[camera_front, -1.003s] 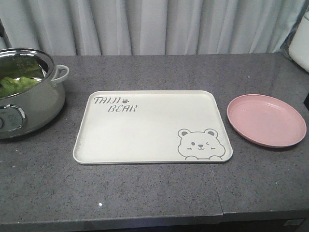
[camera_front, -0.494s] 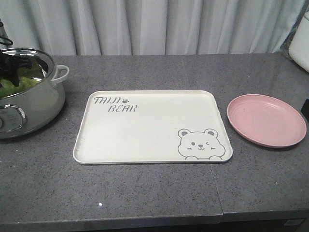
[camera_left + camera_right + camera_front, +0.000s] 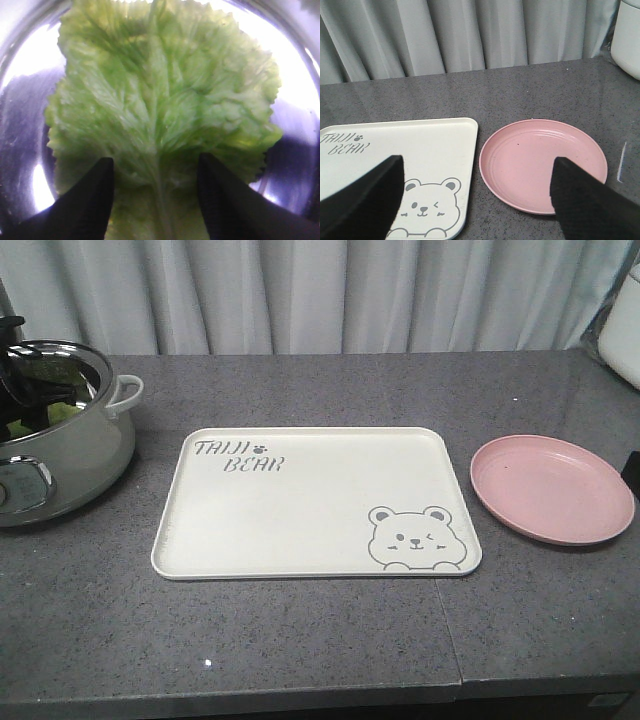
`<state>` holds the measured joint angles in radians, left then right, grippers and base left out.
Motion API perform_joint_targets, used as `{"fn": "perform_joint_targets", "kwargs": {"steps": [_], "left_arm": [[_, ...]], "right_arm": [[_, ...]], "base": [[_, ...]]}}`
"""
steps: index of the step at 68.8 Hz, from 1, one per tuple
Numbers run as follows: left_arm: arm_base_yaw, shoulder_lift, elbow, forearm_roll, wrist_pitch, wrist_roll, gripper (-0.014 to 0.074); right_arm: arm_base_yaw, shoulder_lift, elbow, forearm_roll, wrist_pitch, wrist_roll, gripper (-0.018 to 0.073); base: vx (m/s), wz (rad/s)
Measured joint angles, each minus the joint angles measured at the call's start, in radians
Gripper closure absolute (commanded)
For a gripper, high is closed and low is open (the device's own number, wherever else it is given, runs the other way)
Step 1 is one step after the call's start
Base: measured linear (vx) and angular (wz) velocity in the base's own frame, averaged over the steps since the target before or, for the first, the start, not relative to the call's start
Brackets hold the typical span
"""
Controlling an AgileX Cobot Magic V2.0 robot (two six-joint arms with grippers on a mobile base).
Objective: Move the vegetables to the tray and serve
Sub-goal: 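Grasp the lettuce leaf stem with the left gripper and lift it out, then carry the leaf toward the right gripper and close the right gripper on it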
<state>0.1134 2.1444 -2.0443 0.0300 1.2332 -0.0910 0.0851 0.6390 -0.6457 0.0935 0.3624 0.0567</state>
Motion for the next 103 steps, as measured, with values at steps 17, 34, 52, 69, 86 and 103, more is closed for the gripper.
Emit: {"fn": "perform_joint_targets", "kwargs": {"steps": [17, 34, 52, 69, 86, 103], "left_arm": [[0.001, 0.019, -0.004, -0.011, -0.002, 0.000, 0.0231], [0.004, 0.019, -0.001, 0.005, -0.006, 0.001, 0.0536], [0.011, 0.013, 0.003, 0.016, -0.010, 0.018, 0.0603], [0.008, -0.089, 0.022, -0.030, -0.030, 0.020, 0.0603], [0.008, -0.305, 0.023, -0.046, -0.091, 0.020, 0.0603], [0.008, -0.461, 0.023, -0.167, -0.091, 0.022, 0.0603]], "right_arm": [[0.000, 0.000, 0.000, 0.000, 0.001, 0.000, -0.0010], [0.000, 0.000, 0.000, 0.000, 0.001, 0.000, -0.0010], [0.000, 0.000, 0.000, 0.001, 0.001, 0.000, -0.0010], [0.000, 0.001, 0.000, 0.001, 0.004, 0.000, -0.0010], [0.000, 0.080, -0.007, 0.029, -0.064, 0.000, -0.0010], [0.000, 0.268, -0.202, 0.287, -0.077, -0.192, -0.0010]], "base": [[0.00, 0.00], [0.00, 0.00], [0.00, 0.00], [0.00, 0.00], [0.00, 0.00], [0.00, 0.00]]}}
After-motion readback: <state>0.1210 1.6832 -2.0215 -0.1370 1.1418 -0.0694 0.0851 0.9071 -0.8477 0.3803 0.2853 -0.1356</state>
